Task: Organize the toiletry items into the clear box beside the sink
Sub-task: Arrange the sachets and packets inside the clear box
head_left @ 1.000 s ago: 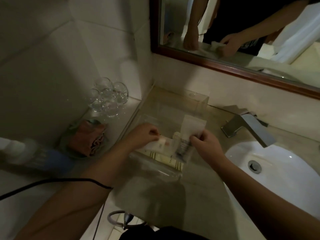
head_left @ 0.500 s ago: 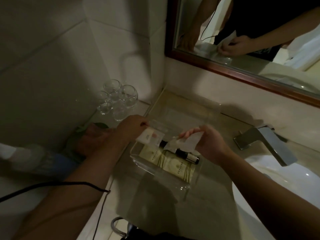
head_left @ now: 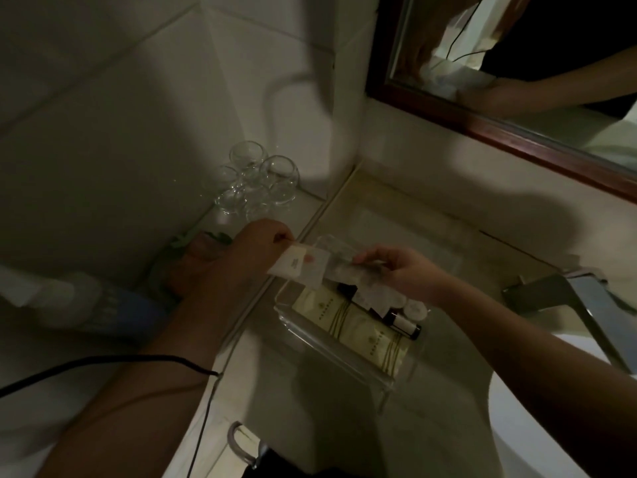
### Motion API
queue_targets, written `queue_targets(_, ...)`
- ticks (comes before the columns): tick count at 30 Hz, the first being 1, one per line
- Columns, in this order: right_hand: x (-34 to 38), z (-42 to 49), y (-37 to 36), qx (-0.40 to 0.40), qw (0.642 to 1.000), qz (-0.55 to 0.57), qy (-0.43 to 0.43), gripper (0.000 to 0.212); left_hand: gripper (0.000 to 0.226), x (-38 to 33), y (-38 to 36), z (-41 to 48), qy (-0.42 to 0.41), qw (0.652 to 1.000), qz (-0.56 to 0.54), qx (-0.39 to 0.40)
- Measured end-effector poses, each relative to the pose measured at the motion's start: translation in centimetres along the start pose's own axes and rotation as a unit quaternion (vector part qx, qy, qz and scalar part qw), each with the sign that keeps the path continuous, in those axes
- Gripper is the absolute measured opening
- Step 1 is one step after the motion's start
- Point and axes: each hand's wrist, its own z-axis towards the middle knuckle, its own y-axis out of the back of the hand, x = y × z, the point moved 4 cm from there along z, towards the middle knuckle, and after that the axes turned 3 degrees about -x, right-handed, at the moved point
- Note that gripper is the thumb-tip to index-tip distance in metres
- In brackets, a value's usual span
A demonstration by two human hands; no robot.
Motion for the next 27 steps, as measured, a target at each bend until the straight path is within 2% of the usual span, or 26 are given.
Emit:
queue_targets(4, -0.6, 0.4, -0.6, -0.042, 0.997, -0.057, 0.016, 0.031, 0.018, 0.5, -0.4, -0.3, 0.008, 1.0, -0.014, 0.003)
queue_targets(7, -0.4, 0.2, -0.6, -0.111, 0.979, -0.172, 0.023, 0.024, 0.019, 0.2, -0.4, -0.5, 0.014, 1.0, -0.015, 0.006)
queue_targets(11, 0.6, -0.7, -1.0, -0.19, 0.887, -0.408, 0.104, 0.023, 0.018, 0.2, -0.4, -0.7, 0.02, 0.999, -0.032, 0.002)
queue_targets(12, 0.6, -1.0, -1.2, -0.201, 0.867, -0.44, 0.122, 0.024, 0.018, 0.2, -0.4, -0.7, 0.022, 0.999, -0.036, -0.001)
queue_targets(14, 0.4, -1.3, -1.4, -0.203, 0.85, -0.469, 0.127, 0.028, 0.018, 0.2, -0.3, -0.8, 0.025, 0.999, -0.042, -0.005)
queue_targets(18, -0.2, -2.0, -1.6, -0.174, 0.866, -0.458, 0.098, 0.032, 0.018, 0.4, -0.1, -1.1, 0.027, 0.999, -0.043, -0.011)
queue_targets(24, -2.3, -3.7, -0.2, -0.189, 0.884, -0.427, 0.023, 0.019, 0.014, 1.5, -0.6, -1.6, 0.043, 0.997, -0.067, -0.011)
queue_targets(27, -3.2, -4.1, -0.2, -0.166, 0.883, -0.438, -0.003, 0.019, 0.015, 1.5, -0.9, -1.6, 0.039, 0.998, -0.05, -0.004)
